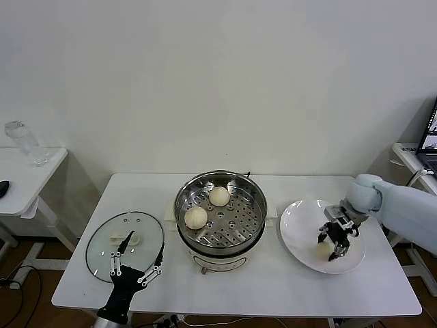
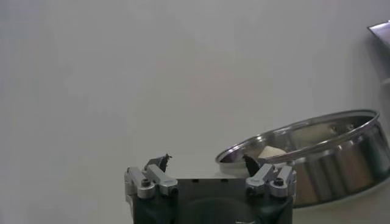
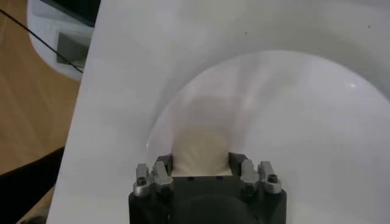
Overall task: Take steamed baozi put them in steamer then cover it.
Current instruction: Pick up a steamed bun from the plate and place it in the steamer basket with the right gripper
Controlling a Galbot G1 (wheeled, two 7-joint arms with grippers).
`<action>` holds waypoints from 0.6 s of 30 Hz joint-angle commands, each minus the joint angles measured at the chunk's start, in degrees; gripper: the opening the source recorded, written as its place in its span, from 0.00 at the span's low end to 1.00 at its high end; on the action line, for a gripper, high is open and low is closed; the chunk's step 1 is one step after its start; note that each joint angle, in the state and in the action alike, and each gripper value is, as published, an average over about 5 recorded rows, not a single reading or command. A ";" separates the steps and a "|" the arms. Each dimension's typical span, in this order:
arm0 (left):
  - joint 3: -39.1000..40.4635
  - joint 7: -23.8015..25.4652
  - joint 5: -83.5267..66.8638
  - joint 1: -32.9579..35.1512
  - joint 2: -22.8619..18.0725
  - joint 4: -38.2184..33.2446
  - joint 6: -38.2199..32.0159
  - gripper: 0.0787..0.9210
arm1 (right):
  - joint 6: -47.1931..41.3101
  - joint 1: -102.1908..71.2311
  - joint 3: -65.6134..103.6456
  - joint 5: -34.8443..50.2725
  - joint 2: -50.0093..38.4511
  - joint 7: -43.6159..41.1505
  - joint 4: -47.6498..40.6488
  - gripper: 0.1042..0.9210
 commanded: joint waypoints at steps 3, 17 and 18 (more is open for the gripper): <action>0.34 0.01 -0.02 -0.06 0.30 -0.39 0.12 0.88 | 3.66 21.61 -6.01 4.06 3.18 -1.29 5.38 0.67; 0.00 0.01 0.76 1.63 1.34 -0.69 -0.85 0.88 | 19.75 35.54 -8.71 4.52 22.58 0.63 15.94 0.67; 0.01 0.00 0.76 1.62 1.37 -0.74 -0.86 0.88 | 20.65 34.39 -8.81 3.55 23.21 1.16 16.95 0.67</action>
